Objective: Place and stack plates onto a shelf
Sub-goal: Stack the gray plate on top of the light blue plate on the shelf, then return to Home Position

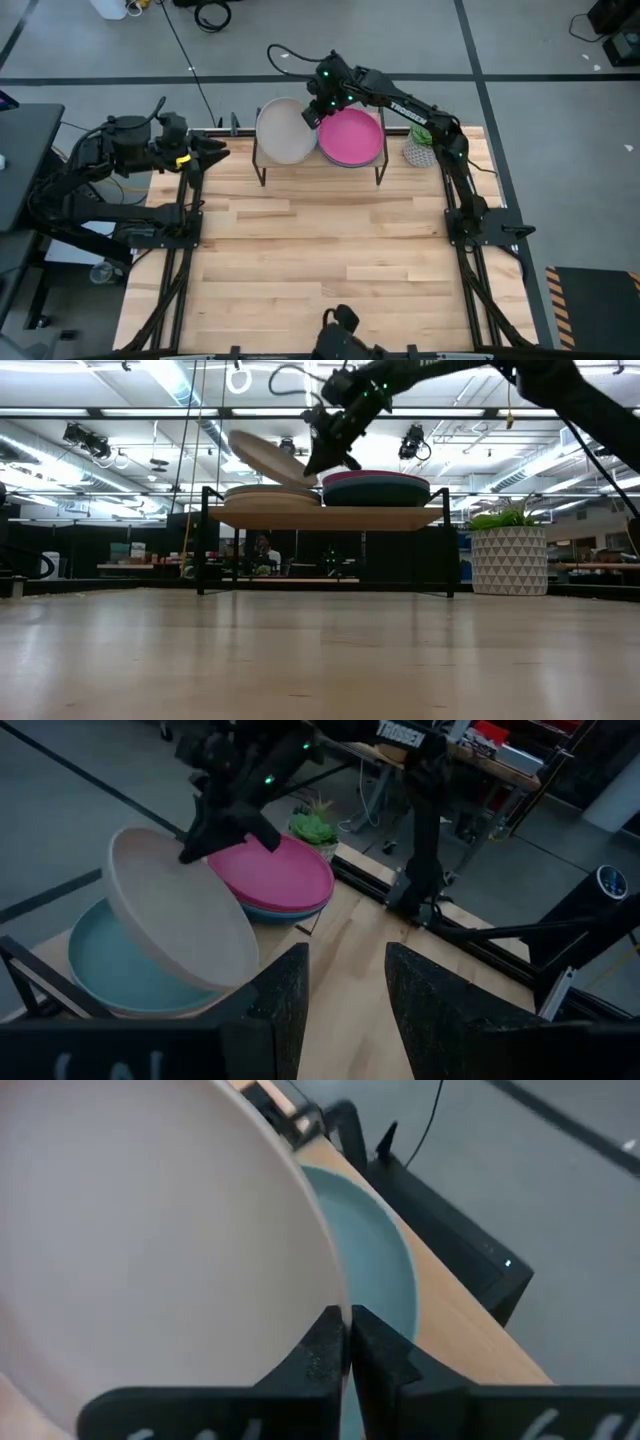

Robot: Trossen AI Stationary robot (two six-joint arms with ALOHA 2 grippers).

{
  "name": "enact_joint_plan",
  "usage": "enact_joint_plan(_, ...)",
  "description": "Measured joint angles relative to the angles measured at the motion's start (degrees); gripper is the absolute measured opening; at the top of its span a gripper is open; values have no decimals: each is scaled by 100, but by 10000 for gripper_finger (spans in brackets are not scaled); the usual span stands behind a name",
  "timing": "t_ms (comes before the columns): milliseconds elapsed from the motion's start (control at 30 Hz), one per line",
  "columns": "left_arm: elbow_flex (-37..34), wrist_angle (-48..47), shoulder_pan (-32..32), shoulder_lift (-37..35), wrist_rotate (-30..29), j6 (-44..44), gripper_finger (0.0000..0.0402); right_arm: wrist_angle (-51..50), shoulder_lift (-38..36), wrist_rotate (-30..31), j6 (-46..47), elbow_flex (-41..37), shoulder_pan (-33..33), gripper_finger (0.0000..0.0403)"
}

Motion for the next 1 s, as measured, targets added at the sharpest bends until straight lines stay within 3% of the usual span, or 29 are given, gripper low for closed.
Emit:
enact_joint_plan(400,0,66,2,3,-198,195,141,-226,-37,-370,-272,22,-269,126)
enact_joint_plan(700,-18,49,7,3,-441,1021,141,-434,-842,-95,-756,91,-278,130)
enact_joint_plan(833,-446,333,9,-173,-462,1076,141,-1029,-1198,163,-1084,82,-256,129)
enact_joint_plan(1000,-1713,1338,9,-689,-329,773,141,-1014,-1736,262,-1171,-99,-88,129)
